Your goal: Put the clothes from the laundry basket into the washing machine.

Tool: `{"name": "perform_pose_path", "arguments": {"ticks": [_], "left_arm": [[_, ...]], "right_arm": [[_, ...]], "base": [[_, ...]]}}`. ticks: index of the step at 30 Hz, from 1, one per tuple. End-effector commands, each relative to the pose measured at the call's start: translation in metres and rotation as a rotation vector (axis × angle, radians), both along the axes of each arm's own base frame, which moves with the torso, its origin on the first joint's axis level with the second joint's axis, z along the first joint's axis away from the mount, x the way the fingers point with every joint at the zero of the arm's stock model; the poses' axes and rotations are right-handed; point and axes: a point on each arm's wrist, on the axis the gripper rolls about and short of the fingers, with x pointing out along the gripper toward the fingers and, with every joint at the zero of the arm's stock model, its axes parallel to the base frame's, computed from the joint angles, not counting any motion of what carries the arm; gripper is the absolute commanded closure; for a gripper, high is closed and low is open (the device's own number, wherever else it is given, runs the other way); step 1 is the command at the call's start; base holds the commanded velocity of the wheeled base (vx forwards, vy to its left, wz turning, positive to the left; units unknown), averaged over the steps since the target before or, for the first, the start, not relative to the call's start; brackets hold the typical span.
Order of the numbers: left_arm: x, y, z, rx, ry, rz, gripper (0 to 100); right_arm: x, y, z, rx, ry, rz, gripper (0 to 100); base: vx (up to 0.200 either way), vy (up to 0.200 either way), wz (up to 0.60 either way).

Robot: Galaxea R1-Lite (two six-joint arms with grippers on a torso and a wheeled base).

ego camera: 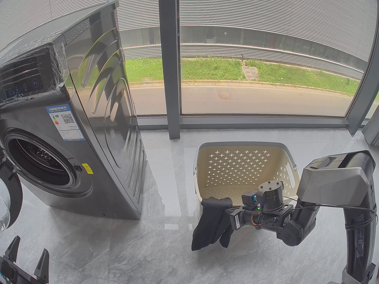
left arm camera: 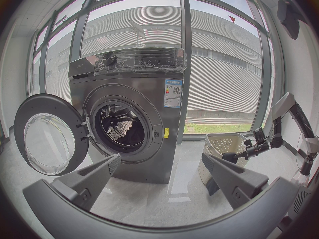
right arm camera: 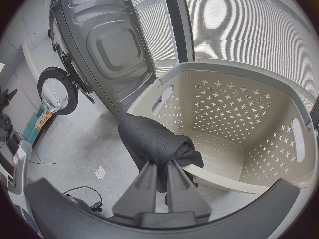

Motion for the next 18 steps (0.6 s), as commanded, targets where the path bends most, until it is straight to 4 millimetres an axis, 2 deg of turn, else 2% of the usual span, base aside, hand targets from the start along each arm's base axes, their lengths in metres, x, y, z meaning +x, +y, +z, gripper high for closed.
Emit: {"name": "perform_pose_path", "arguments": {"ticks": [1, 5, 6, 14, 16, 17, 18], "left_arm": [[0.0, 0.0, -0.005, -0.001, 0.0, 0.0, 0], [0.0, 0.0, -0.005, -0.001, 0.0, 0.0, 0], [0.0, 0.0, -0.005, -0.001, 0.0, 0.0, 0], [0.0, 0.0, -0.005, -0.001, 0.0, 0.0, 0], [0.0, 0.0, -0.005, -0.001, 0.0, 0.0, 0], [0.0, 0.0, -0.005, -0.001, 0.0, 0.0, 0], [0.0, 0.0, -0.005, -0.001, 0.0, 0.0, 0]], "right_arm": [[-0.011, -0.004, 0.03, 0.028, -0.047, 0.004, 100], [-0.022, -0.007, 0.047, 0.044, -0.066, 0.011, 100], [-0.028, -0.01, 0.062, 0.061, -0.093, 0.009, 100], [-0.051, -0.02, 0.125, 0.202, -0.23, -0.006, 100], [-0.051, -0.02, 0.125, 0.202, -0.23, -0.006, 100], [-0.064, -0.02, 0.149, 0.31, -0.271, -0.012, 100], [-0.069, -0.023, 0.157, 0.34, -0.286, -0.023, 100]], "base": [[0.0, 0.0, 0.0], [0.0, 0.0, 0.0], [0.0, 0.0, 0.0], [0.0, 0.0, 0.0], [0.0, 0.0, 0.0], [0.0, 0.0, 0.0], [0.0, 0.0, 0.0]]}}
